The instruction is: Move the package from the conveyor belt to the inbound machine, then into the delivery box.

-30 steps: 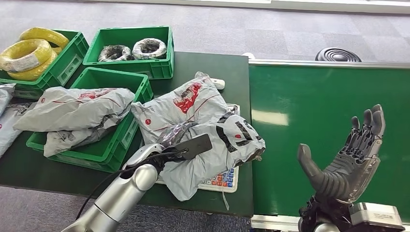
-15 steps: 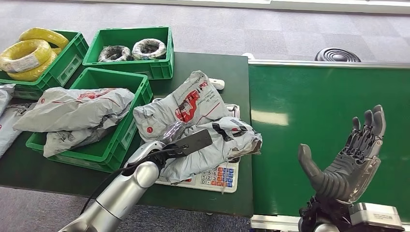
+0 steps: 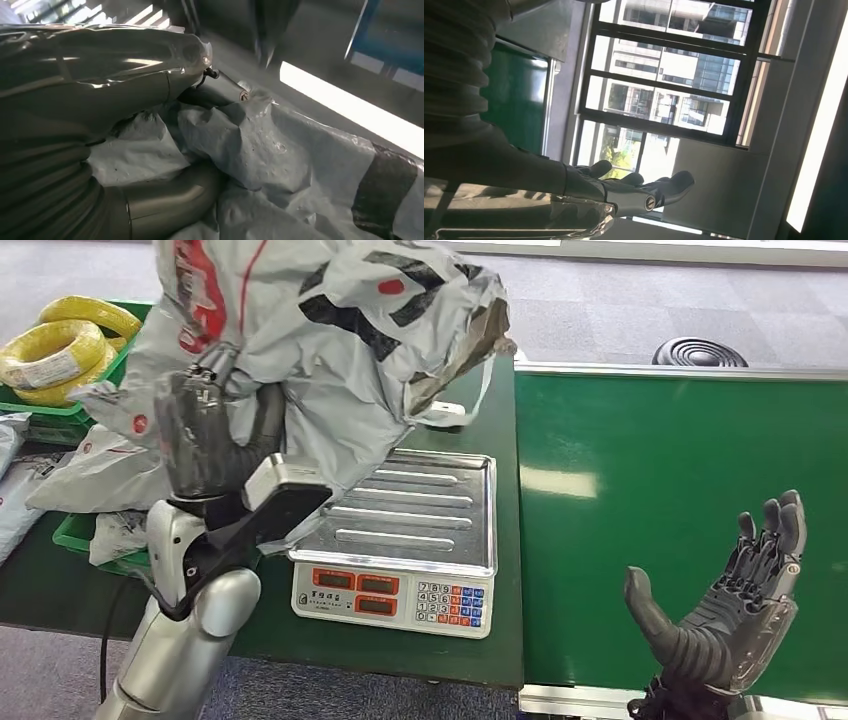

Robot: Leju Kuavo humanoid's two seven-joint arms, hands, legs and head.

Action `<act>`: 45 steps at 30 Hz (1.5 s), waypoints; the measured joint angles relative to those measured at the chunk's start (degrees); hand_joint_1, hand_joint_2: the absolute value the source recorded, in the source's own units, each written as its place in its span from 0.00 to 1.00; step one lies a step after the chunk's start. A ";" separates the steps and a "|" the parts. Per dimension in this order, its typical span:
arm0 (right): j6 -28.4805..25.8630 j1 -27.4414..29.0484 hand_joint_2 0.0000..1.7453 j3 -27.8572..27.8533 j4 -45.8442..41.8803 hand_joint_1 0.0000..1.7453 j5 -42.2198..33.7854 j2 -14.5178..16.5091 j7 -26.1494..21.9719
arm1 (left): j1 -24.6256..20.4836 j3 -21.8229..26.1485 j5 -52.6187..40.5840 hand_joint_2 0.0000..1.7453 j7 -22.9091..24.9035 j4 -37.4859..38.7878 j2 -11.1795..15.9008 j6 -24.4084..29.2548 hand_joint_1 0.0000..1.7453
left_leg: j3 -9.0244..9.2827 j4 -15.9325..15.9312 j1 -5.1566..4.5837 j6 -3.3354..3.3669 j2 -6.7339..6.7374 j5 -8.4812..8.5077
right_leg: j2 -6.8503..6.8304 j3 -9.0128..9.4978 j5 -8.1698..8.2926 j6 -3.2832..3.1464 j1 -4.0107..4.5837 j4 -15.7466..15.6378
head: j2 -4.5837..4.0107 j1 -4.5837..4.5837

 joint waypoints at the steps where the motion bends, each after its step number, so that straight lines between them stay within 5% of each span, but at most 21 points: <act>1: -0.12 0.21 1.00 -0.02 -0.03 0.00 -0.08 0.00 0.09 | 0.01 0.33 -1.68 1.00 -1.11 -1.67 0.30 3.11 1.00 | 0.01 0.00 0.00 0.00 0.01 0.00 | 0.00 0.01 0.00 0.00 0.00 0.00 | 0.00 0.01; 3: -0.33 0.39 1.00 0.00 -0.02 0.00 -0.12 -0.11 0.51 | -0.07 1.27 -5.14 1.00 -1.99 -4.17 0.92 7.19 1.00 | 0.05 0.00 0.00 0.00 0.02 0.00 | 0.00 0.04 0.00 0.00 0.00 0.00 | 0.00 -0.01; 5: -0.53 0.53 1.00 0.09 0.07 0.00 0.26 -0.41 1.14 | -0.50 2.97 -6.25 1.00 0.15 -5.59 1.55 5.00 1.00 | 0.12 0.00 0.00 0.00 0.00 0.01 | -0.01 0.10 0.00 0.00 0.00 -0.01 | 0.00 0.00; 10: -0.20 0.74 1.00 0.44 0.47 0.00 1.17 -1.66 3.12 | -3.19 9.09 1.31 1.00 11.75 0.03 4.34 -14.43 1.00 | 0.21 -0.01 0.00 -0.03 0.04 0.08 | 0.02 0.15 0.08 -0.07 0.00 0.00 | 0.00 0.02; 13: 0.80 0.41 1.00 0.75 1.21 0.00 0.43 -2.32 3.98 | -4.14 12.77 7.49 1.00 13.78 9.30 6.57 -21.92 1.00 | 0.23 -0.02 0.01 -0.08 0.17 0.14 | 0.17 0.07 0.18 -0.14 0.01 0.06 | 0.00 0.01; 18: 1.84 -1.37 1.00 1.71 3.04 0.00 -0.21 -2.98 4.58 | -4.73 15.64 10.88 1.00 13.06 23.19 9.02 -24.30 1.00 | 0.13 -0.01 0.01 -0.10 0.22 0.16 | 0.24 -0.04 0.19 -0.14 0.01 0.10 | 0.00 0.02; 24: 2.01 -2.39 1.00 2.42 4.29 0.00 -0.25 -3.31 4.70 | -5.33 16.39 11.01 1.00 13.63 29.53 10.02 -25.75 0.99 | 0.01 -0.01 0.00 -0.10 0.16 0.15 | 0.23 -0.12 0.19 -0.14 0.00 0.08 | 0.00 0.02; 26: 2.11 -2.82 1.00 2.79 4.72 0.00 -0.32 -3.44 4.98 | -5.70 16.34 10.55 1.00 15.30 31.17 10.57 -27.76 0.89 | 0.02 -0.02 0.00 -0.10 0.18 0.15 | 0.23 -0.12 0.19 -0.14 0.00 0.08 | 0.00 0.02; 27: 2.16 -3.13 1.00 3.04 4.99 0.00 -0.35 -3.50 5.16 | -5.81 16.23 9.91 1.00 16.19 32.21 10.95 -28.24 0.65 | 0.03 -0.02 0.00 -0.10 0.21 0.15 | 0.24 -0.12 0.19 -0.14 0.01 0.09 | 0.00 0.01; 30: 2.07 -3.83 1.00 3.63 5.76 0.00 -0.29 -3.54 5.59 | -5.57 15.87 4.52 1.00 19.06 35.08 12.43 -23.72 0.00 | 0.07 -0.02 0.01 -0.10 0.30 0.15 | 0.30 -0.14 0.20 -0.15 0.02 0.15 | 0.00 0.01; 37: 0.72 -3.71 1.00 4.28 6.35 0.00 0.28 -3.54 5.93 | -3.40 19.92 -5.16 1.00 19.97 34.93 14.86 -6.26 0.00 | -0.01 -0.02 0.03 -0.13 0.26 0.17 | 0.29 -0.21 0.18 -0.16 0.03 0.19 | 0.00 0.03; 43: -0.22 -2.47 1.00 4.68 6.34 0.00 1.10 -3.54 6.07 | -2.39 26.73 0.60 1.00 11.58 30.57 14.98 7.33 0.00 | -0.05 -0.01 0.01 -0.13 0.26 0.17 | 0.29 -0.25 0.18 -0.15 0.01 0.16 | 0.00 0.03; 45: -0.36 -1.95 1.00 4.73 6.32 0.00 1.48 -3.54 6.15 | -1.82 28.78 4.77 0.50 7.78 28.31 14.97 9.47 0.00 | -0.05 -0.01 0.01 -0.13 0.26 0.17 | 0.29 -0.26 0.18 -0.15 0.01 0.16 | 0.00 0.02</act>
